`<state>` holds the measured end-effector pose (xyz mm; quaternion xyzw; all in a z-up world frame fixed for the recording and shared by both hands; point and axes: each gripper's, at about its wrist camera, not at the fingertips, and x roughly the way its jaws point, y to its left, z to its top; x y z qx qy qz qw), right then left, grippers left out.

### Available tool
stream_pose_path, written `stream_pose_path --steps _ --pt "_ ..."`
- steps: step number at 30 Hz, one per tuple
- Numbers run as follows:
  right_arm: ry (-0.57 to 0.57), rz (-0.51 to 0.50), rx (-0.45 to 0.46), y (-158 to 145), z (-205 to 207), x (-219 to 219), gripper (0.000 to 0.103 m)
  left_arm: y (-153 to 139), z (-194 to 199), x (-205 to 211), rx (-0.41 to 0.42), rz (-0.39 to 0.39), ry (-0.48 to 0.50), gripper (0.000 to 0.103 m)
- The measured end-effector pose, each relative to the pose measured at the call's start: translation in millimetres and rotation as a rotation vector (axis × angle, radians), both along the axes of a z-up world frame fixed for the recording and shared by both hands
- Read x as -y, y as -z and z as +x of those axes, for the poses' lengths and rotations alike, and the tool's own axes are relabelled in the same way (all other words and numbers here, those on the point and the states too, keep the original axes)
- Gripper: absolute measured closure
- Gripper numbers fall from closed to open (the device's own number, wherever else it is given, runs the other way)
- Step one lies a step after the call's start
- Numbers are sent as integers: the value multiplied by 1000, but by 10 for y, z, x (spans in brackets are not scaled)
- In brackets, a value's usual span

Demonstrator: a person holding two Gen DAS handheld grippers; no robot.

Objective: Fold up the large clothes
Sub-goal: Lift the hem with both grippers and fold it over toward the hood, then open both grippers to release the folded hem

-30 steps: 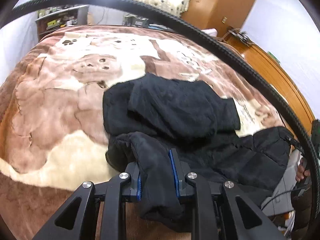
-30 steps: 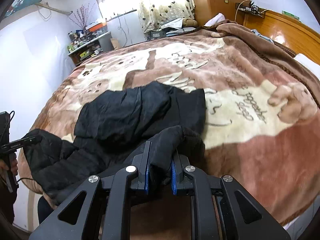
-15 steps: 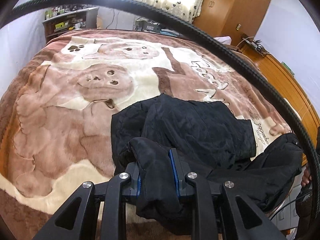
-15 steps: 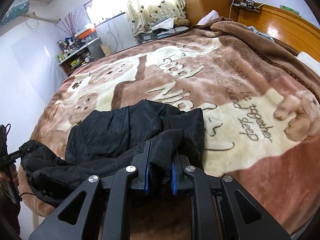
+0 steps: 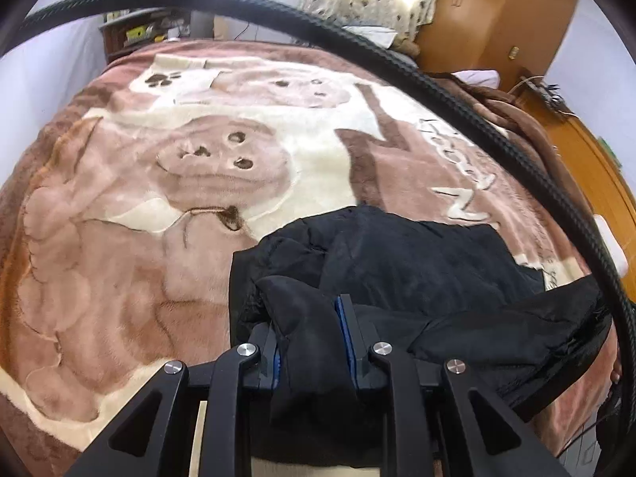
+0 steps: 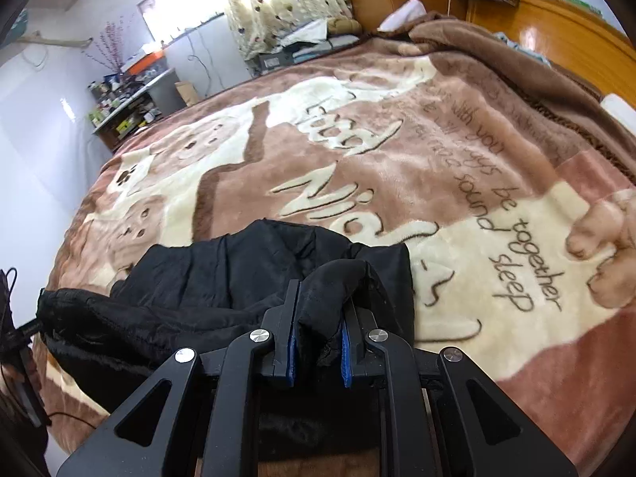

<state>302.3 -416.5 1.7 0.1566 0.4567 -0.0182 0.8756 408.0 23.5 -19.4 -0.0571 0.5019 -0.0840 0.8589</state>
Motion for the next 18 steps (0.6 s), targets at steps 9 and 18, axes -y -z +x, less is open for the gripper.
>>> stream_pose_path --steps 9,18 --pt "70 30 -134 526 563 85 82 489 568 42 -109 -3 -86 76" --pt "152 196 -146 521 672 301 75 529 667 -113 -130 -105 -153 68"
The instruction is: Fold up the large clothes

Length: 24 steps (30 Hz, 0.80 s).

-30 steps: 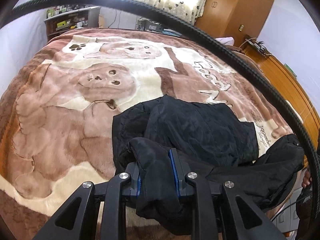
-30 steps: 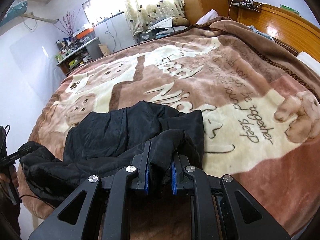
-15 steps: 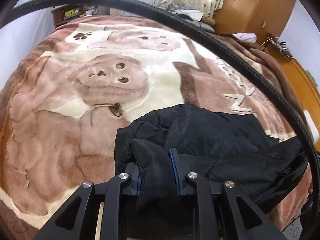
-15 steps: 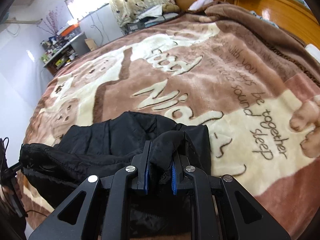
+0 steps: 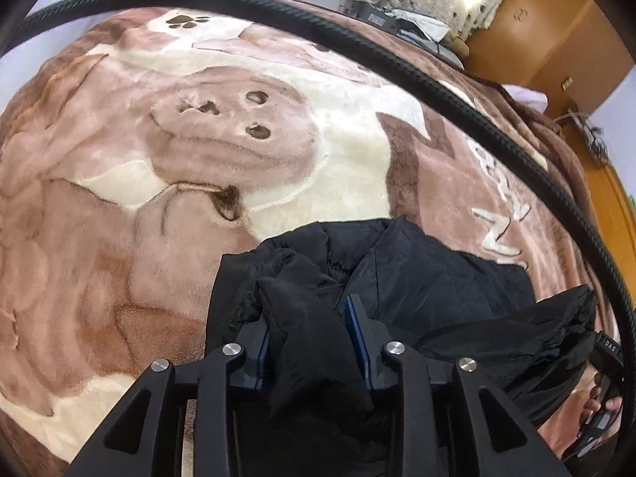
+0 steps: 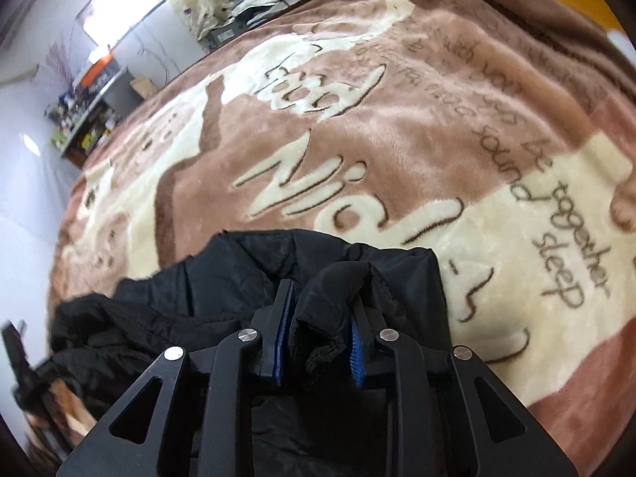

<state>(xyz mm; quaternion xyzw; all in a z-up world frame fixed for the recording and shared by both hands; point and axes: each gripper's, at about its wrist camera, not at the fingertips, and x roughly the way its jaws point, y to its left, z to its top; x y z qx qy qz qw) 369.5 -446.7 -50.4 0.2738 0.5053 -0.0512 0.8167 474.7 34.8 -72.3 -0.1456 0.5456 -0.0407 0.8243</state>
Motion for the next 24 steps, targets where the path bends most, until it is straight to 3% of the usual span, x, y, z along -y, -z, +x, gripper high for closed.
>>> stream_pose_path --steps 3,4,5,9,10,12,14,16,18,21,24 --pt "66 85 18 -61 -28 105 60 -105 -18 -54 24 -37 -28 61" --pt "93 103 37 -102 -47 147 45 -134 -26 -75 27 -49 -35 58" --pt "123 105 59 -159 -68 200 39 -164 -34 -85 28 -48 -35 57" --pt "145 60 78 -359 -122 280 39 -303 -95 -119 69 -15 -54 44" --pt "133 26 93 -426 -168 257 39 -371 -117 -150 95 -1 -68 37" --pt "109 -44 138 -537 -262 211 39 -531 -183 -250 143 -6 -105 35" --pt "49 -130 193 -643 -396 81 39 -660 -261 -309 179 -29 -100 35" --pt "-29 -225 237 -707 -551 -126 39 -793 -404 -301 223 23 -101 33" --pt "-132 -288 284 -698 -696 -403 39 -870 -593 -207 263 77 -77 26" --pt "-304 -337 295 -571 -826 -873 39 -818 -845 137 276 123 80 25" --pt "-445 -325 292 -391 -869 -1313 39 -586 -1057 605 240 171 238 25"
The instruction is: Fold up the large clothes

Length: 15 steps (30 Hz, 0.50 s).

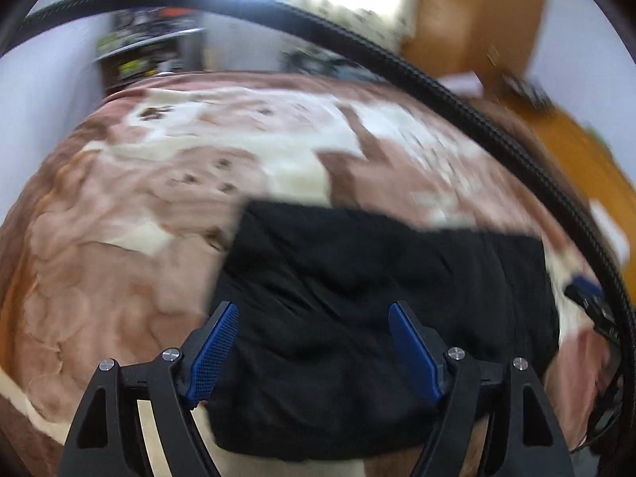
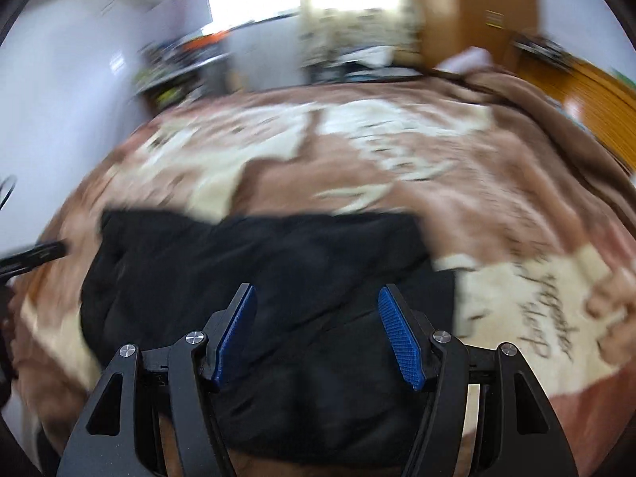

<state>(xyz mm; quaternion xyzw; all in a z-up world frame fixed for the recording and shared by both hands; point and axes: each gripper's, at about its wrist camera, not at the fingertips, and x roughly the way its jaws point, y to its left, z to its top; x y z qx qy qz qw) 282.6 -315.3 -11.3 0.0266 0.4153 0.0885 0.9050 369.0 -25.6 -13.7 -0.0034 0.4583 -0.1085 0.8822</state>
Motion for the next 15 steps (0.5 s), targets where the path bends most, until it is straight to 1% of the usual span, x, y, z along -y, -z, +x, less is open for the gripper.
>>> stream_pose_path --steps 1,3,4,5,7,10,11,13,14,15 --pt "-37 4 -24 74 13 -145 39 86 -38 159 -13 21 52 25" --pt "-120 17 -63 207 54 -381 39 241 -75 410 -24 52 103 25" --pt "-154 23 -84 274 100 -492 39 327 -55 516 -48 46 126 25" --pt "-162 27 -91 331 144 -555 39 410 -11 601 -71 39 129 25" --pt "-154 16 -122 460 258 -631 39 520 89 697 -106 34 119 25" --pt "-95 -41 -177 654 520 -688 39 671 314 784 -103 100 97 25" --pt "-76 -40 -193 698 620 -682 39 720 410 800 -110 118 95 25" --pt "-45 -67 -212 768 826 -682 39 815 606 757 -170 91 59 25" --pt "-31 -84 -225 801 913 -683 39 850 698 732 -178 91 42 25" --pt "-22 -94 -233 826 990 -675 39 875 773 724 -169 116 29 25"
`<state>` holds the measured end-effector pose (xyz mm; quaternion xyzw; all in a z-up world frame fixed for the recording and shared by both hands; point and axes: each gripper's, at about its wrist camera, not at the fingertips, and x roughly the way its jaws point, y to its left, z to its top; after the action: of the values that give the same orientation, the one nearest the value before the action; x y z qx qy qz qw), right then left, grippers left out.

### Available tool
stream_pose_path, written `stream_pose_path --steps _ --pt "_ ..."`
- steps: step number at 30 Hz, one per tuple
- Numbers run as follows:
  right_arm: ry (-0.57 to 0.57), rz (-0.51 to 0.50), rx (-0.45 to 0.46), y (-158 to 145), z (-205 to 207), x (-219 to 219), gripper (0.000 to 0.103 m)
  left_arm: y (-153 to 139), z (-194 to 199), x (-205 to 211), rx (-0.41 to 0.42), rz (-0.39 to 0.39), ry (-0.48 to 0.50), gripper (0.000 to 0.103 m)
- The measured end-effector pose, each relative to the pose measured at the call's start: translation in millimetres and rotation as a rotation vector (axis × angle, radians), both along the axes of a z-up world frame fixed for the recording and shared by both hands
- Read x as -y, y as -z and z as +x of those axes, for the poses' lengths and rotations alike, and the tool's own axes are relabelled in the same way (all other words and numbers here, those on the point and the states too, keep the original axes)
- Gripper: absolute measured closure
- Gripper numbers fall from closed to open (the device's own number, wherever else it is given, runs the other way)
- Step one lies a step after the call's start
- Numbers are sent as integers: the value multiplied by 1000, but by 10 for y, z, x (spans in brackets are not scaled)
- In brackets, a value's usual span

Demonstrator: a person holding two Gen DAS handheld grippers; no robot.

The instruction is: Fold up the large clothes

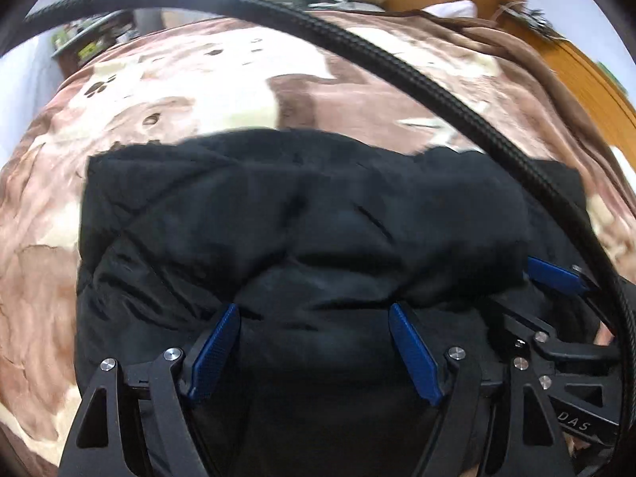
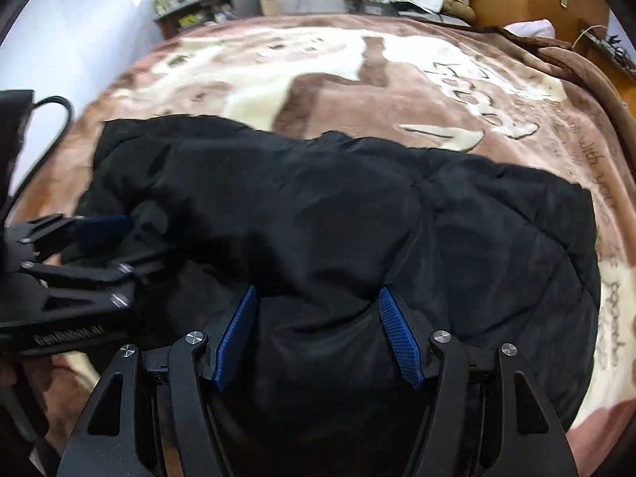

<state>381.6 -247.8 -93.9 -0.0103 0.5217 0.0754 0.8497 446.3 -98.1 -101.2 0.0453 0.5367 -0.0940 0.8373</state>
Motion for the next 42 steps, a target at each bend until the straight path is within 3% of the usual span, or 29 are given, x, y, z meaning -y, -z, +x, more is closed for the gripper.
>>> stream_pose_path --steps 1,5,10,14,17,20,23,25,28,31,36,42 --pt "11 -6 -15 31 81 25 38 31 89 4 20 50 0 25" --pt "40 -34 -56 138 298 16 29 138 327 -58 -8 62 -32 25" --pt "77 -10 -185 377 515 59 26 336 561 -50 -72 82 -65 25" --pt "79 -94 -214 487 549 -83 25 499 602 -2 -84 102 -91 25" --pt "92 -79 -220 500 549 -50 24 518 605 9 -90 97 -100 25" --pt "71 -29 -224 397 520 30 24 436 642 -22 -116 77 -96 25" --pt "75 74 -181 103 430 236 25 232 641 -117 -85 61 -81 27" --pt "112 132 -126 -98 347 440 27 82 587 -195 -42 98 -75 28" --pt "155 131 -74 -270 225 755 27 -38 523 -332 4 142 -85 28" --pt "150 41 -122 -66 234 918 29 52 558 -481 -3 176 -93 28" --pt "187 46 -160 353 324 939 29 338 654 -415 -40 186 -101 27" --pt "205 72 -226 474 408 990 29 498 707 -437 -66 147 -106 27"
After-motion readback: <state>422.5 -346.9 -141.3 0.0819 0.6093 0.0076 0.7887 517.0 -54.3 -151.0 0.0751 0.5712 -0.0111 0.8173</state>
